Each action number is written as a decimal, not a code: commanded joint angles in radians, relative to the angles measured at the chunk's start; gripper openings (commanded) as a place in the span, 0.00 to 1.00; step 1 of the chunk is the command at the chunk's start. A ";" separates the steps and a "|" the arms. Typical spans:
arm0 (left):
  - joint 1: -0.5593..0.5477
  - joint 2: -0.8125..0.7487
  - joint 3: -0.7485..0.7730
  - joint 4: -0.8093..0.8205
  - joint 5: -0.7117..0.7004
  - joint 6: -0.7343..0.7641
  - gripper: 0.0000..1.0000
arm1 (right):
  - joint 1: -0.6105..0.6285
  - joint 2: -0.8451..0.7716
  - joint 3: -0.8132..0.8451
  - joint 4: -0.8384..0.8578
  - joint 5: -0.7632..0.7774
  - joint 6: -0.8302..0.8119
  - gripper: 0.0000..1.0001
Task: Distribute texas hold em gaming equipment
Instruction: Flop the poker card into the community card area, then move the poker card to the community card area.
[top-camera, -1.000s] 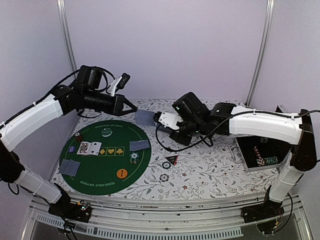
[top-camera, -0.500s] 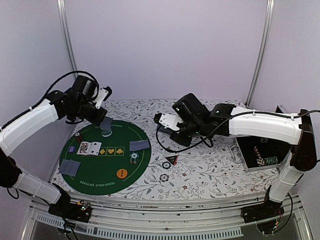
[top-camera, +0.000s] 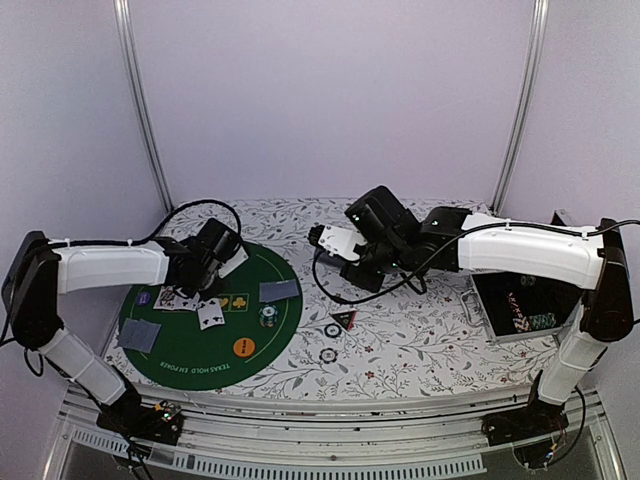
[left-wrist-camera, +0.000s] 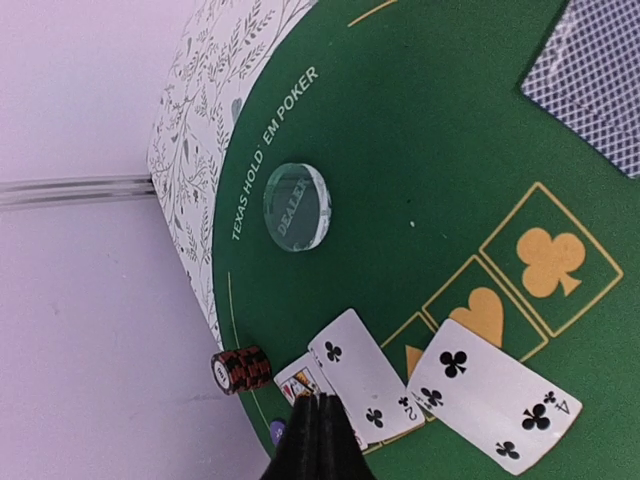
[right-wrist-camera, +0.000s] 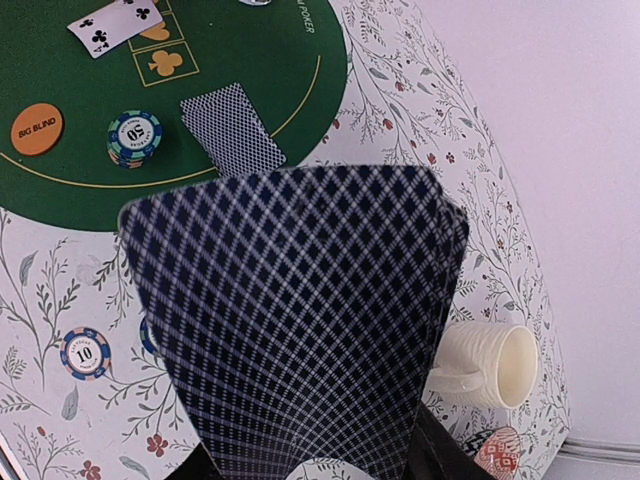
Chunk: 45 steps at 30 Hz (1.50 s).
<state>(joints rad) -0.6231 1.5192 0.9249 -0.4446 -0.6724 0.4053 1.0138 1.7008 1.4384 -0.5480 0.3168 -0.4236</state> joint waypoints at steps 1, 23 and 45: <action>-0.051 0.006 -0.078 0.202 -0.041 0.116 0.00 | -0.004 -0.036 -0.007 0.024 0.013 0.011 0.45; -0.051 -0.083 -0.115 -0.163 0.341 -1.202 0.98 | -0.005 -0.035 -0.012 0.020 0.003 0.022 0.45; 0.152 0.078 -0.247 0.143 0.501 -1.172 0.75 | -0.005 -0.036 -0.017 0.020 0.008 0.025 0.45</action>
<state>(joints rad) -0.5140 1.5188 0.7063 -0.4469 -0.2295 -0.8104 1.0138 1.7004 1.4300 -0.5488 0.3195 -0.4110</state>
